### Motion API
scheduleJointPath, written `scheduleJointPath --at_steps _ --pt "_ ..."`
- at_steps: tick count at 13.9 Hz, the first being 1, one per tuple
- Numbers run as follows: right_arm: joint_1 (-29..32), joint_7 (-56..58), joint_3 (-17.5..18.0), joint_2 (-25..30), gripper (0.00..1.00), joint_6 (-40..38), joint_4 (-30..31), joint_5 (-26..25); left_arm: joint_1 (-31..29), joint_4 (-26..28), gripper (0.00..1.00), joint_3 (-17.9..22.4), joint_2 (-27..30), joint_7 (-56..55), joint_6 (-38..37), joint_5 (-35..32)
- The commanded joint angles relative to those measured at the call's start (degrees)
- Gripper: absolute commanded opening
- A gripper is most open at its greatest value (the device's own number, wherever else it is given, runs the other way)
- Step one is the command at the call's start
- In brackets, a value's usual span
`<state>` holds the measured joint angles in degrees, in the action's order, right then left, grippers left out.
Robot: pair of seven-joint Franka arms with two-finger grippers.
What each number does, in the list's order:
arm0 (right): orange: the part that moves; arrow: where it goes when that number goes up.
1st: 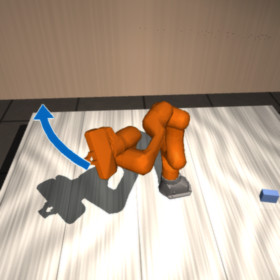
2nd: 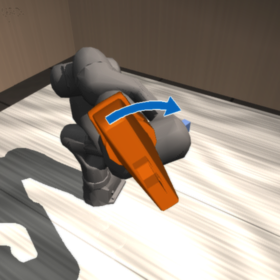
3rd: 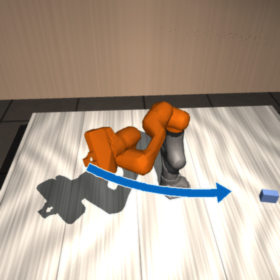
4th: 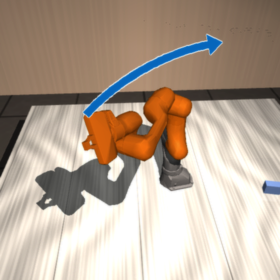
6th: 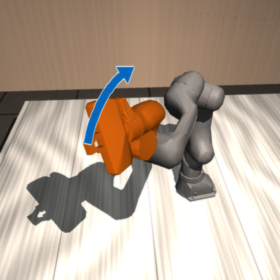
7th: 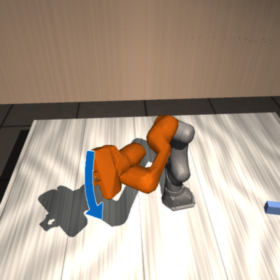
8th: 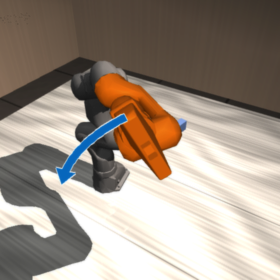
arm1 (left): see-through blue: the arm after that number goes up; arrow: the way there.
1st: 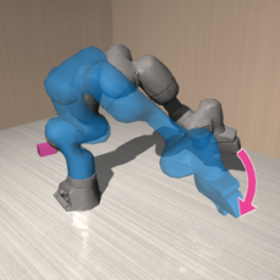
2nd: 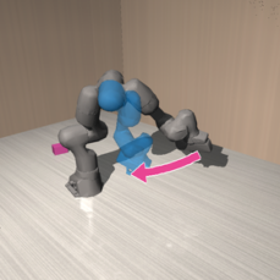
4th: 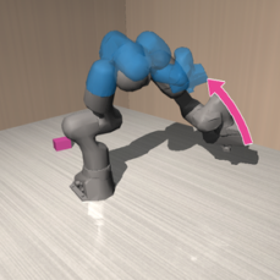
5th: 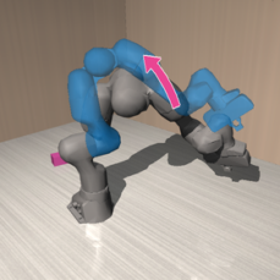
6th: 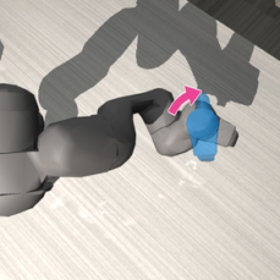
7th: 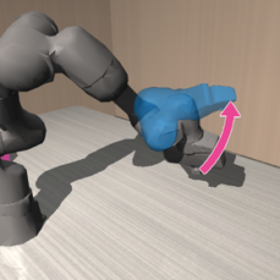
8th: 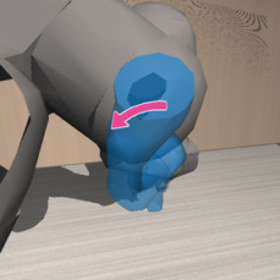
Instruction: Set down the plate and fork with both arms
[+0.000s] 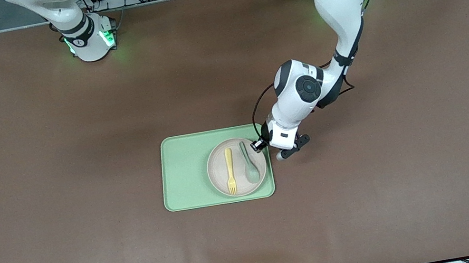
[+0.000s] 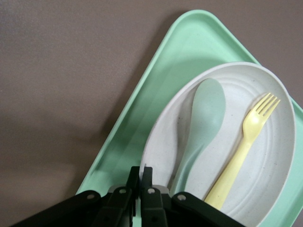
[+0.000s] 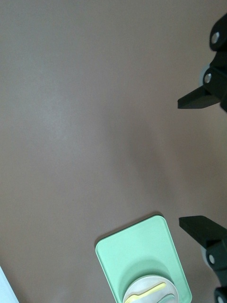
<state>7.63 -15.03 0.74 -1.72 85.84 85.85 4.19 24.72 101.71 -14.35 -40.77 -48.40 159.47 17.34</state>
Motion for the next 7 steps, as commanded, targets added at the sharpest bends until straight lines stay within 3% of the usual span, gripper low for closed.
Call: scheduleJointPath --at_steps 1,7 --pt "1.42 0.79 0.84 0.49 1.00 -0.33 0.46 1.08 0.68 0.33 0.00 0.64 0.25 0.67 1.28 -0.82" --pt "1.34 0.79 0.84 0.49 1.00 -0.33 0.46 1.08 0.76 0.50 0.00 0.73 -0.19 0.76 1.37 -0.82"
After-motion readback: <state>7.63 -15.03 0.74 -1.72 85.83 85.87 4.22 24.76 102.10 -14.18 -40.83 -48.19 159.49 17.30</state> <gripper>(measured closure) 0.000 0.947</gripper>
